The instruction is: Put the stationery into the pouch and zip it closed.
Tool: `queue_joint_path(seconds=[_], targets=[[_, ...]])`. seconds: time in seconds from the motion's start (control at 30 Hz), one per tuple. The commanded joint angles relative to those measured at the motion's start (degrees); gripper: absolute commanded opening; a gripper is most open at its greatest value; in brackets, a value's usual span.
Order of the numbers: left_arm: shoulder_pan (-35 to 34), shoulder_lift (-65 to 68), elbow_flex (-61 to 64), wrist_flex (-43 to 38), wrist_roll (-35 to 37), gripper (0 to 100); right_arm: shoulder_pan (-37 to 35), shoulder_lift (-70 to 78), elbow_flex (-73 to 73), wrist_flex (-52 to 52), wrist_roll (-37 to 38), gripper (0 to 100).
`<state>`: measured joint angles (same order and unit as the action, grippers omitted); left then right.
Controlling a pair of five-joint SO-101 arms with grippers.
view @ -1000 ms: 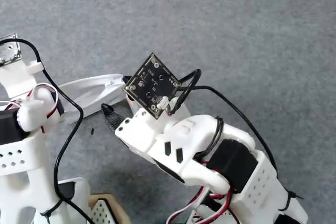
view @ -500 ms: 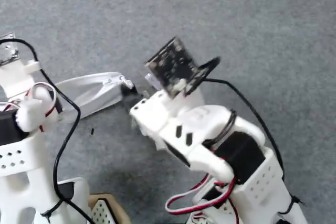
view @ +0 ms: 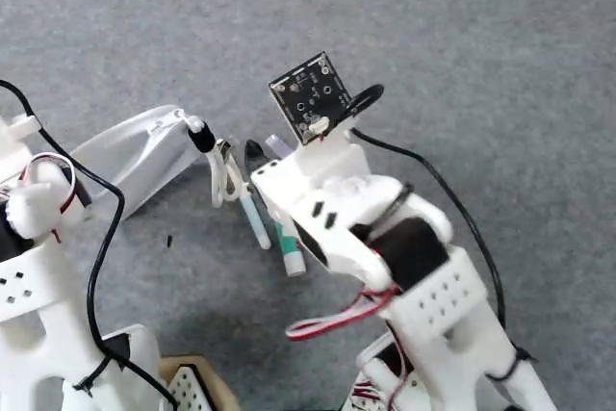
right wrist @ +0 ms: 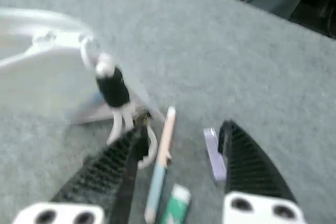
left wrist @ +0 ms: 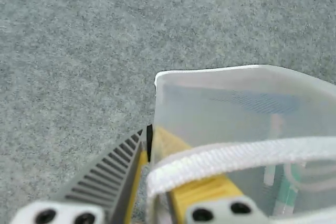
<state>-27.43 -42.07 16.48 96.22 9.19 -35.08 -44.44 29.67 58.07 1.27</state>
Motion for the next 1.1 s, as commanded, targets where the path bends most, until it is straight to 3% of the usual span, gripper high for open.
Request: queue_joint_path(seconds=[0.0,0.4,0.7,1.07], targets=[[-1.3,0.2,-1.1,-0.1,0.2,3,0.8,5.8,-1.1,-2.0,-3.1,22.6],[-1.4,0.2,-1.1,0.0,0.2,3,0.7,32.3,-16.0,-2.0,-4.3,22.6],[-8.5,0.2,-1.1,0.0,-0.3,3,0.7,49.9,-26.2,-2.0,-4.3,22.6],[-8.5,0.2,-1.1,-0.2,-0.2,3,0.7,66.1,-34.6,-2.0,-4.3,22.6]])
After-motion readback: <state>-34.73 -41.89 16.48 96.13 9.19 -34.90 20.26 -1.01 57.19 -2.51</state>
